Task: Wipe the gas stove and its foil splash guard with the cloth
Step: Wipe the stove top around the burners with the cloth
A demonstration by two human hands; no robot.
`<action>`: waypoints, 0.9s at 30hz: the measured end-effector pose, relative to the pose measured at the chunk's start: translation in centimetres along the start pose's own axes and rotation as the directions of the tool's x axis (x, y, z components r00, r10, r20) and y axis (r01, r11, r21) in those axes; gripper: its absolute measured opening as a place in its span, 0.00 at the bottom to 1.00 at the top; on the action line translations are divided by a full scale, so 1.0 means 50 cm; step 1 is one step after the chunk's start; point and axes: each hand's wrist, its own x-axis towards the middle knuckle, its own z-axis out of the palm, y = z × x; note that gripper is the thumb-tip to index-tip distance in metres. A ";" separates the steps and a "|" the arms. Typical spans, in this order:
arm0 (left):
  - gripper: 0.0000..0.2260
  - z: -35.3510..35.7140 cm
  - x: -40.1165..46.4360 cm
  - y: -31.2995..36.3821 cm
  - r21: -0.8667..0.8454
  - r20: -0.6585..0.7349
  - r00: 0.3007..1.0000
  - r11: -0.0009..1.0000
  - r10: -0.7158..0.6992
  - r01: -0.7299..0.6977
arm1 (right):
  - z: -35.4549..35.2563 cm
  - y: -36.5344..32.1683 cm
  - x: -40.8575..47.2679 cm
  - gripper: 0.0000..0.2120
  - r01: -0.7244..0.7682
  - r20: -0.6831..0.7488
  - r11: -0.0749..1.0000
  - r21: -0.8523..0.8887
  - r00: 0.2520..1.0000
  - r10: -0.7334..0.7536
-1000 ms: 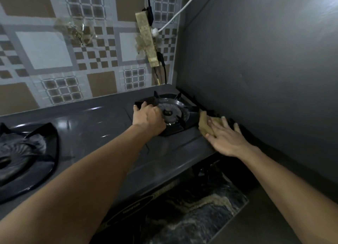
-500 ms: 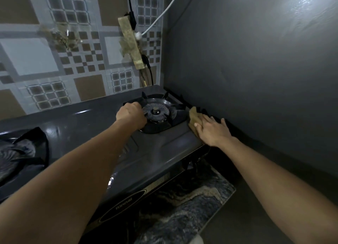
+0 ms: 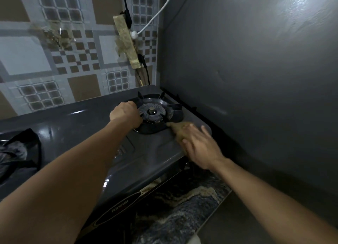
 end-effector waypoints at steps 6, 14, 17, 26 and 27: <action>0.14 0.006 -0.006 -0.008 -0.058 -0.014 1.000 0.998 0.000 -0.001 | 0.040 0.036 0.009 0.26 -0.342 -0.151 0.883 0.321 0.902 0.404; 0.15 0.010 -0.007 -0.035 -0.084 0.057 0.992 0.990 0.116 -0.111 | 0.058 -0.175 -0.066 0.30 -0.391 -0.176 0.900 0.192 0.889 0.424; 0.14 -0.007 -0.010 -0.060 -0.150 0.117 0.966 0.966 0.231 -0.213 | 0.046 -0.220 -0.064 0.31 -0.157 -0.059 0.988 0.017 0.986 0.157; 0.15 -0.087 -0.049 -0.264 -0.065 -0.162 0.987 0.998 -0.012 0.001 | -0.006 -0.318 0.059 0.35 0.098 0.326 0.994 0.040 0.939 -0.105; 0.16 -0.093 -0.052 -0.287 -0.034 -0.174 0.984 0.999 -0.039 0.034 | 0.001 -0.336 0.079 0.35 0.113 0.340 0.993 0.041 0.933 -0.120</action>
